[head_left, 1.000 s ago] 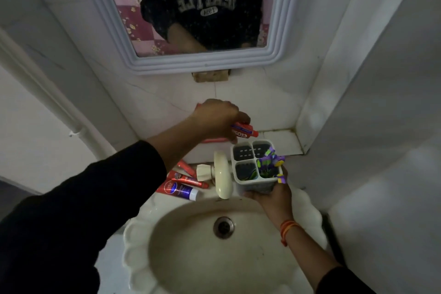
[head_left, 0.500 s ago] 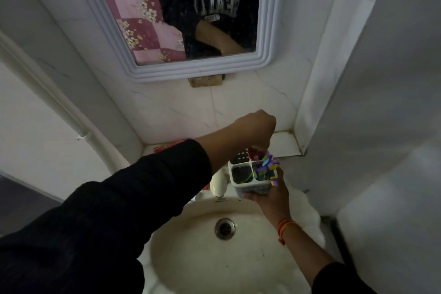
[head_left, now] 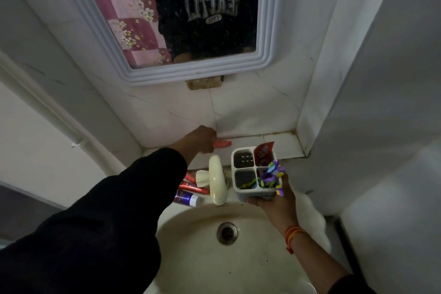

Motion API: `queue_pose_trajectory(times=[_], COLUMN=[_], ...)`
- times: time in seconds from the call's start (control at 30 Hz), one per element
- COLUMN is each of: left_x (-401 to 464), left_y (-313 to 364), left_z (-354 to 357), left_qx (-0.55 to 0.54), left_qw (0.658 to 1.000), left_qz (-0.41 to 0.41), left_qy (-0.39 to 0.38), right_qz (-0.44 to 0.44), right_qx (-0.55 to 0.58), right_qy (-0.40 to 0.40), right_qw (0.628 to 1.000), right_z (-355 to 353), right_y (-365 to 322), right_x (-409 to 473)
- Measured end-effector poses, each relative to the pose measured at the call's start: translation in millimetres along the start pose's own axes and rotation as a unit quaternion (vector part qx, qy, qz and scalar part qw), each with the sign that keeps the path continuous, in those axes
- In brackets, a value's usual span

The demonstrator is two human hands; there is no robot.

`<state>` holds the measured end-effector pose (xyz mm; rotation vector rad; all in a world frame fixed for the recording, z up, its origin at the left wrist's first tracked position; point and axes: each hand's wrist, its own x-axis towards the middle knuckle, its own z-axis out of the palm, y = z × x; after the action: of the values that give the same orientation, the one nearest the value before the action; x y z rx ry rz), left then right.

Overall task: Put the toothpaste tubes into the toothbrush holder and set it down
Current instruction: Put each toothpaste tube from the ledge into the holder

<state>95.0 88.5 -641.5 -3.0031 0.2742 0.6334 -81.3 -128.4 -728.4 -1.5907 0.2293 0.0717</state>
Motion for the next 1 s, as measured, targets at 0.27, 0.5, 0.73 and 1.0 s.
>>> queue_pose_trajectory(times=[0.27, 0.5, 0.73, 1.0], left_x=[20.1, -8.5, -58.1, -83.3], left_y=[-8.0, 8.6, 38.2, 76.7], left_z=[41.9, 4.1, -57.1, -83.7], left_qx=[0.082, -0.108, -0.282, -0.230], left_qw=[0.995, 0.992, 0.940, 0.951], left_qz=[0.003, -0.014, 0.052, 0.132], left_qy=[0.050, 0.064, 0.184, 0.161], right_qz=[0.022, 0.061, 0.108, 0.113], right_qx=[0.033, 0.209, 0.291, 0.218], right_qy=[-0.007, -0.014, -0.010, -0.024], right_qw=[0.999, 0.976, 0.950, 0.969], right_z=[-2.3, 1.6, 1.5, 0.9], right_y=[7.6, -4.0, -7.1, 1.5], right_x=[4.6, 6.0, 4.6, 8.5])
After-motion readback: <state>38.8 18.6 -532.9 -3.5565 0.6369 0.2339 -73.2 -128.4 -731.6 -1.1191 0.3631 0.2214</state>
